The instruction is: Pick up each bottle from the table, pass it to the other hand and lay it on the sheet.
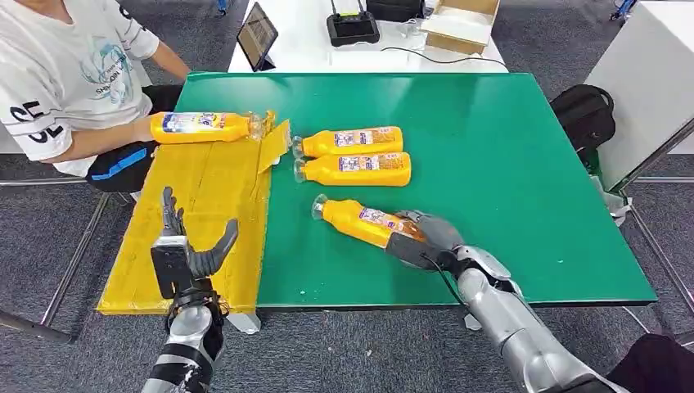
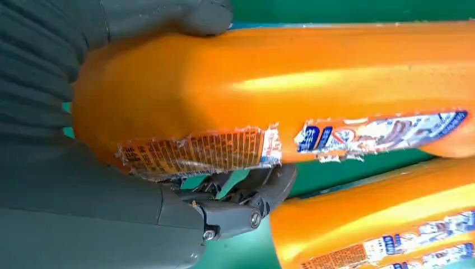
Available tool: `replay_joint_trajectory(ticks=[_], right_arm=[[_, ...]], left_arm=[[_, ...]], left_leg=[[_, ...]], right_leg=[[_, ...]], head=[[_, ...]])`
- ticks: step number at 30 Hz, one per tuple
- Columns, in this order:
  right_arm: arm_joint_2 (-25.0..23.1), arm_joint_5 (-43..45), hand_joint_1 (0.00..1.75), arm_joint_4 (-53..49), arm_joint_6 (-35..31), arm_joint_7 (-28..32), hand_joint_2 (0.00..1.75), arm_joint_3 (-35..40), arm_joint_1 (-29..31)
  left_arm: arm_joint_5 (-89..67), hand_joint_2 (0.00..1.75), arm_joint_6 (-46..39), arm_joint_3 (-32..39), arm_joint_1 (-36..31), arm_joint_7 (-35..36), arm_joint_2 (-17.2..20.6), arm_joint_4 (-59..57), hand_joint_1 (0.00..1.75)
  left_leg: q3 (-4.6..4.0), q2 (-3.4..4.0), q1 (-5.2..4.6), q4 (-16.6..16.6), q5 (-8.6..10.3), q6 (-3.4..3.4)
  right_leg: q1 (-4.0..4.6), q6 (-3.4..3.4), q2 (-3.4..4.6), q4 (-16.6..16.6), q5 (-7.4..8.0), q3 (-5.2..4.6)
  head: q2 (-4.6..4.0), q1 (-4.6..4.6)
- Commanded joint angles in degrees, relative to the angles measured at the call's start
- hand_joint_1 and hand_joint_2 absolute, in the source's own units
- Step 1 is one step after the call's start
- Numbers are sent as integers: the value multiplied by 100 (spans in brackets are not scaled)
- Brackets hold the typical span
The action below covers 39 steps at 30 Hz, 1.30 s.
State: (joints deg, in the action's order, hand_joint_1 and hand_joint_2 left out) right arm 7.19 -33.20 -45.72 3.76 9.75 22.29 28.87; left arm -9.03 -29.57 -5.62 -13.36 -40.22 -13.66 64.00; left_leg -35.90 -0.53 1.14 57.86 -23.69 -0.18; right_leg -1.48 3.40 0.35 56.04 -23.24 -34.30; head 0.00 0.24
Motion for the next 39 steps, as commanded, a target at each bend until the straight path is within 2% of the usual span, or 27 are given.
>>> replay_joint_trajectory(ticks=[1,16,20,29,31,32,35,36,37,39], right_arm=[[86,52,175,-180,-20,18,175,197,-161],[87,79,175,-248,-20,17,175,191,-192],[236,429,175,-971,76,63,175,178,-364],[269,459,175,-1035,122,-2,175,180,-365],[230,564,175,-1205,-64,56,175,47,-496],[-1320,1634,175,-4257,-2940,2464,175,-1711,-2302],[-1322,1660,175,-4558,-2927,2380,175,-1695,-2494],[-1330,1695,175,-4537,-2911,2422,175,-1701,-2494],[-1346,1716,175,-4386,-2914,2523,175,-1715,-2457],[-1410,1810,175,-4116,-2907,2738,175,-1766,-2379]], left_arm=[[63,175,66,85,-177,22,6,-400,0],[79,175,93,102,-182,22,-1,-421,0],[22,175,174,173,-163,22,-37,-449,0],[42,175,207,180,-166,22,-51,-469,0],[27,175,227,168,-170,22,-79,-473,0],[932,175,2109,-368,290,828,-201,395,0],[1085,175,2263,-712,384,979,-166,597,0],[1184,175,2370,-777,394,1032,-154,622,0],[1373,175,2545,-901,410,1117,-100,683,0],[1663,175,2792,-1055,425,1223,-15,743,0]], left_leg=[[10,-3,1,-4,-2,3],[15,0,1,-3,-5,4],[21,-1,0,-3,-9,7],[22,-2,0,-2,-9,8],[15,-2,0,-1,-7,7],[9,-1,-3,-1,-6,6],[3,4,3,-3,-11,-1],[17,-4,4,7,-30,1],[-4,-16,6,4,-15,0],[24,-9,6,3,-34,2]], right_leg=[[3,-10,-8,-5,-3,12],[4,-12,-5,-4,-5,17],[5,-18,-8,-3,-9,23],[5,-19,-10,-3,-10,24],[4,-16,-9,-2,-8,18],[1,-13,-5,1,-7,12],[6,-18,1,2,-10,3],[9,-29,-10,15,-33,19],[10,-19,-18,9,-21,2],[12,-24,-13,5,-33,29]], head=[[0,0],[0,2],[0,0],[0,0],[0,0],[0,0],[0,0],[0,2],[0,-4],[0,-7]])
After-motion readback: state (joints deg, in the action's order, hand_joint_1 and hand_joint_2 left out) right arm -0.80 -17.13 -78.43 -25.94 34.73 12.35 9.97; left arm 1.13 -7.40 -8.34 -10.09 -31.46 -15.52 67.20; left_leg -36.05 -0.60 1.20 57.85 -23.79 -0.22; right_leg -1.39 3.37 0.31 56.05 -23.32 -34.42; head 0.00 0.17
